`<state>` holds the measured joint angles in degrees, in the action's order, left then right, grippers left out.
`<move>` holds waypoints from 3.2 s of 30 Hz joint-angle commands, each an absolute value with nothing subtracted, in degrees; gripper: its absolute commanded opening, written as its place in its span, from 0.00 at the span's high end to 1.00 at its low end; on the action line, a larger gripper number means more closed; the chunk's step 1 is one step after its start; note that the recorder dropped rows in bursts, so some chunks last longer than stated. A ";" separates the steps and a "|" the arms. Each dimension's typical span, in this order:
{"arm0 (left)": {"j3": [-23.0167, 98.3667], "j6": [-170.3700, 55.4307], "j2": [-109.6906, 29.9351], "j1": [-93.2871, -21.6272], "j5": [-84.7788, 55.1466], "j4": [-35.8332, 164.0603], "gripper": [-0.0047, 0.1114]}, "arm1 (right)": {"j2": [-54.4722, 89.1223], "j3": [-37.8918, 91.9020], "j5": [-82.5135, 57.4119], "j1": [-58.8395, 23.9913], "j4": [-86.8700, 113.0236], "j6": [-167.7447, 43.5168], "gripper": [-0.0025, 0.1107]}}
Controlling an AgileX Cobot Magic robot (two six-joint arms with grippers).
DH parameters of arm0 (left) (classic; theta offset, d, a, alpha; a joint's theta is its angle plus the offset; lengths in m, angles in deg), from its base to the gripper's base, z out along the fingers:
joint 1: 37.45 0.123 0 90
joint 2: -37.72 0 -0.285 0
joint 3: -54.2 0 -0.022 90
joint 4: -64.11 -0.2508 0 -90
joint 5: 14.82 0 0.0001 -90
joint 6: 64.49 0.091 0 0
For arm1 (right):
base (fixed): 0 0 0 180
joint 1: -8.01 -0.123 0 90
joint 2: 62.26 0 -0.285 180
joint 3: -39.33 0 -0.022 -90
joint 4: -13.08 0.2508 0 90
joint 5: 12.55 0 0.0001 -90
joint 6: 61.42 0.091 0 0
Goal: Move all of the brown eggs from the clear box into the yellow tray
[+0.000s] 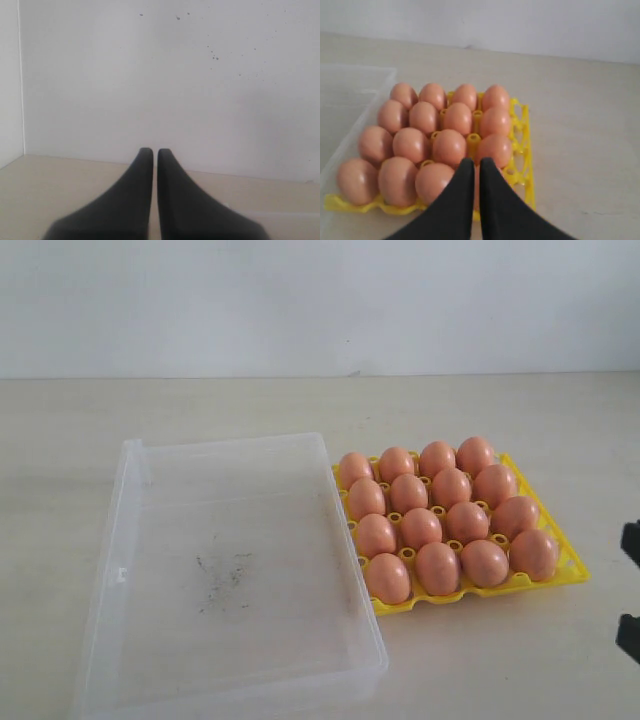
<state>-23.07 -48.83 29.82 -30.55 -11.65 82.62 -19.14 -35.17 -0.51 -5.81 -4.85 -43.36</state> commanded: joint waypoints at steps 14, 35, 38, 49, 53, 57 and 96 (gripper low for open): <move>-23.02 -48.52 29.94 -30.63 -11.82 82.39 0.93 | -54.47 -37.89 -19.98 -0.44 8.36 -42.01 0.97; -23.02 -48.52 29.94 -30.63 -11.82 82.39 0.93 | -54.47 -37.89 -26.26 4.59 7.84 -42.01 0.97; -23.02 -48.52 29.94 -30.63 -11.82 82.39 0.93 | -54.47 -37.89 -26.13 4.59 7.84 -42.01 0.97; -23.02 -48.52 29.94 -30.63 -11.82 82.39 0.93 | -54.47 -37.89 -26.13 4.59 7.84 -42.01 0.97; -23.02 -48.52 29.94 -30.63 -11.82 82.39 0.93 | -54.47 -37.89 -26.13 4.59 7.84 -42.01 0.97; -23.02 -48.52 29.94 -30.63 -11.82 82.39 0.93 | -54.47 -37.89 -26.13 4.59 7.84 -42.01 0.97; -23.02 -48.52 29.94 -30.63 -11.82 82.39 0.93 | -54.47 -37.89 -26.13 4.59 7.96 -42.01 0.97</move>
